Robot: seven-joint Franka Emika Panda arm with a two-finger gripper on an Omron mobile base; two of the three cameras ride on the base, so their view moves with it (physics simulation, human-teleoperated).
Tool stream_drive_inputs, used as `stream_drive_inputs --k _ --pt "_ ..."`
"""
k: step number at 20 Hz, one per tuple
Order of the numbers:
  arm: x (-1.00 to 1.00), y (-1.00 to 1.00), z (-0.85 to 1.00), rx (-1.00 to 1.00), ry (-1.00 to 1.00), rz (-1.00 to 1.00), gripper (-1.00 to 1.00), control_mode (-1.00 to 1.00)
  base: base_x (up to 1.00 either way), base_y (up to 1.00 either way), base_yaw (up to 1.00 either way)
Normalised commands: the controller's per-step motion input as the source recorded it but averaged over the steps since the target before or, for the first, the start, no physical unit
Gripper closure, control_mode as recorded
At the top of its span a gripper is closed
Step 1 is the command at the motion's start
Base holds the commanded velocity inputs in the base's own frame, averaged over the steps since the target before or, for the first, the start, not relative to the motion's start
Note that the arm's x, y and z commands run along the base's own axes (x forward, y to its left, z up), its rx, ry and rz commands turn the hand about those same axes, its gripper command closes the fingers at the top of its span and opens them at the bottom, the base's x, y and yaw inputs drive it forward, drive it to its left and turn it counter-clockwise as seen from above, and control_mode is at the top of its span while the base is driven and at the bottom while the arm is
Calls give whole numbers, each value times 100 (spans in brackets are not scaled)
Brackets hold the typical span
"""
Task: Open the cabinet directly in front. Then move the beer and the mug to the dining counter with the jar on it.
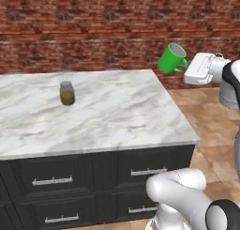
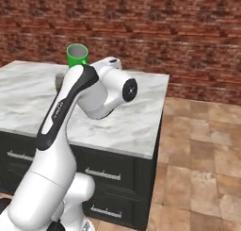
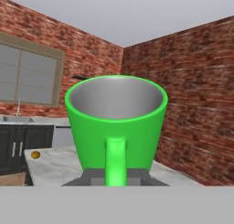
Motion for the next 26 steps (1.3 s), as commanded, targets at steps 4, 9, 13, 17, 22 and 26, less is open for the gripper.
stream_drive_inputs --k 4,9,13,17,22,26 --pt "0 0 0 0 0 0 100 100 95 0 0" --pt "0 0 0 0 0 0 100 100 20 40 1" --pt "0 0 0 0 0 0 100 100 0 83 0" --pt "0 0 0 0 0 0 100 100 11 50 -2" --pt "0 0 0 0 0 0 100 100 37 14 -1" --pt "55 12 -13 -3 6 0 100 -100 0 0 0"
